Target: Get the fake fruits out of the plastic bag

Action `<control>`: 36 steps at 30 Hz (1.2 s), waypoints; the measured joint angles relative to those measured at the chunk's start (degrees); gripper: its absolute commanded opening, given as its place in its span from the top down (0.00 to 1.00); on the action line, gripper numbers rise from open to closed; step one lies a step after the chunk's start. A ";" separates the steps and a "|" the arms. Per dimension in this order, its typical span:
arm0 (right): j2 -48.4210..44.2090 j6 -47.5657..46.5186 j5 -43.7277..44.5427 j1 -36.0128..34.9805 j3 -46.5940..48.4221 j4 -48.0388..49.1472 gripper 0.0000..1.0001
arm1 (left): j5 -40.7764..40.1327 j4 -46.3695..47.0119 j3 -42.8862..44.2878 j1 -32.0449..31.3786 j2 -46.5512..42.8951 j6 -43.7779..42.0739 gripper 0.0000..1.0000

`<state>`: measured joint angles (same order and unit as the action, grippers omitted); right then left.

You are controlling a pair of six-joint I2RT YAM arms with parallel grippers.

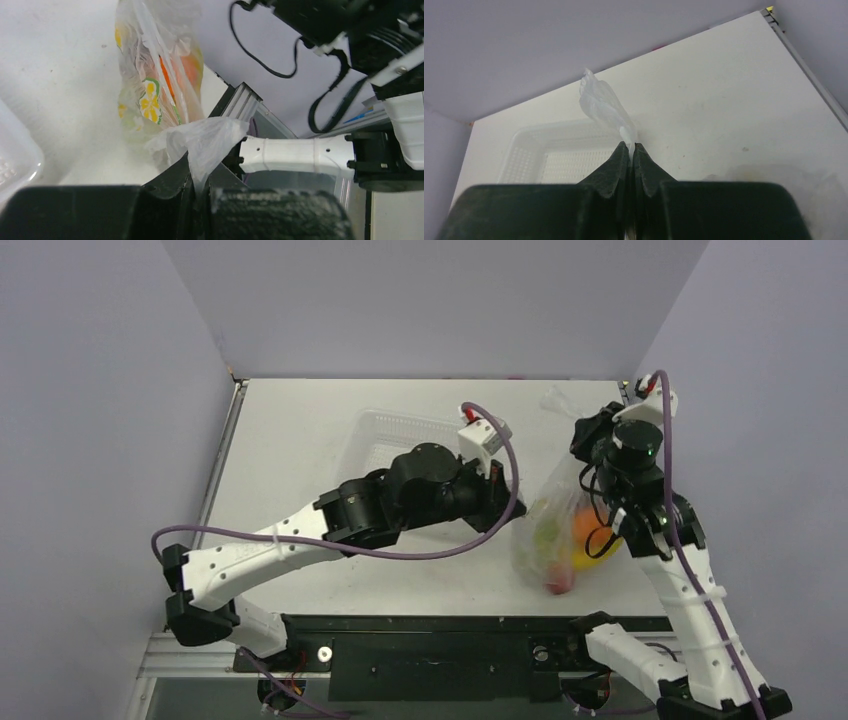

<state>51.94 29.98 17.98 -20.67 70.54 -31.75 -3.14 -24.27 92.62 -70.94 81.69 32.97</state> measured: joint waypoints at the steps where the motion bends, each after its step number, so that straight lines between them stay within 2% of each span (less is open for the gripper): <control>1: 2.62 0.04 -1.90 2.84 1.44 0.00 1.00 | 0.72 0.09 2.49 0.22 2.86 -0.07 1.00; 4: 12.72 0.63 -8.63 9.94 7.52 0.09 1.00 | 1.68 -0.46 9.44 1.77 9.20 -0.26 1.00; 7: 22.32 1.33 -15.85 14.34 12.59 0.09 1.00 | 2.03 -0.96 17.81 3.56 15.58 -0.61 1.00; 11: 30.23 2.05 -22.56 18.34 17.07 -1.27 0.96 | 3.63 -0.85 25.35 5.46 22.47 0.17 1.00; 14: 33.35 2.19 -25.94 20.04 18.53 -2.16 0.85 | 6.47 0.94 25.77 5.66 26.45 2.78 1.00; 18: 36.54 1.57 -27.41 20.48 18.49 -3.17 0.61 | 9.81 4.74 20.31 5.35 30.40 7.50 1.00; 19: 37.00 1.36 -27.45 20.48 18.47 -3.52 0.51 | 10.36 5.84 17.49 5.22 30.64 8.81 1.00; 20: 37.16 0.85 -27.30 20.48 18.12 -3.65 0.46 | 10.75 6.86 14.62 5.05 30.64 9.84 1.00; 21: 37.03 0.59 -26.88 20.35 17.73 -4.07 0.37 | 10.97 8.02 11.87 4.87 30.64 10.86 1.00; 23: 36.11 -0.02 -25.18 19.67 16.94 -4.87 0.29 | 11.13 10.03 7.93 4.66 30.56 12.57 1.00; 25: 34.32 -0.42 -22.40 18.95 15.96 -6.19 0.26 | 11.67 11.06 5.84 4.59 30.56 14.08 1.00; 31: 25.29 1.38 -14.67 17.77 14.67 -12.02 0.24 | 13.40 14.97 5.70 4.96 29.31 16.11 1.00; 36: 14.14 1.73 -11.76 17.99 10.84 -13.81 0.29 | 15.39 15.82 5.75 5.40 27.08 16.06 1.00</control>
<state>66.08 31.70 6.22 -2.68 81.38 -45.56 12.25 -8.45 98.37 -65.54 108.77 49.04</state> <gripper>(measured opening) 0.729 0.007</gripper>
